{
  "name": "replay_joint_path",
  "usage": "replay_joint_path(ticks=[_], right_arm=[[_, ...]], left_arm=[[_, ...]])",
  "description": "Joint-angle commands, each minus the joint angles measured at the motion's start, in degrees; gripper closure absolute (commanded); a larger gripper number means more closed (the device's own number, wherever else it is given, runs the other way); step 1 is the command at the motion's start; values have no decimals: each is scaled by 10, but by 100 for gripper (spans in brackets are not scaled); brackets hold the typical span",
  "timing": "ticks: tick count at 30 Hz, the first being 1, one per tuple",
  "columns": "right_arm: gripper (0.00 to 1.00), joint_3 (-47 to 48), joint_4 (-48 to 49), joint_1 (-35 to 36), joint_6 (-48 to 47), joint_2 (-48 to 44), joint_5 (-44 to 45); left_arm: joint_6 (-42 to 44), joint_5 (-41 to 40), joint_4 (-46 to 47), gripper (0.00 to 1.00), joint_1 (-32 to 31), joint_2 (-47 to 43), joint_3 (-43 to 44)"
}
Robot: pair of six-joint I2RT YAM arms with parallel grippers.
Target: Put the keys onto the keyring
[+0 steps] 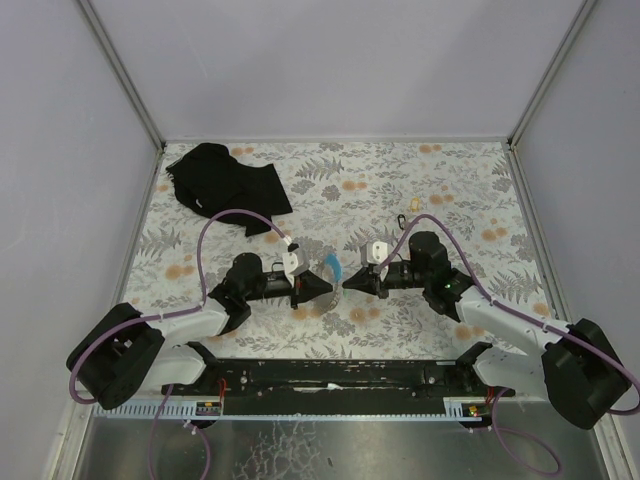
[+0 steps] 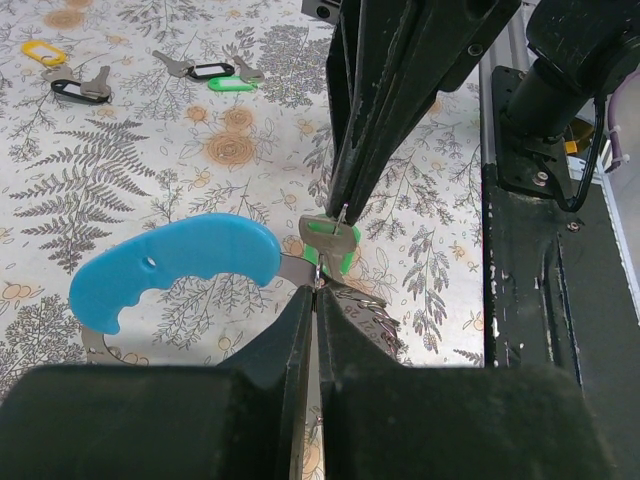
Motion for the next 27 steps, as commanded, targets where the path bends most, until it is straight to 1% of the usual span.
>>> replay_joint_path(ticks=[1,12,27], right_arm=[[100,17,17,4,-9,4,7],[100,22,22,4,-8,16,-3],[100,22,21,4,-4,11,-20]], left_arm=[[5,20,14,100,6,-1,15],[-2,32,22,100,6,10,20],[-7,26,29,100,6,13,19]])
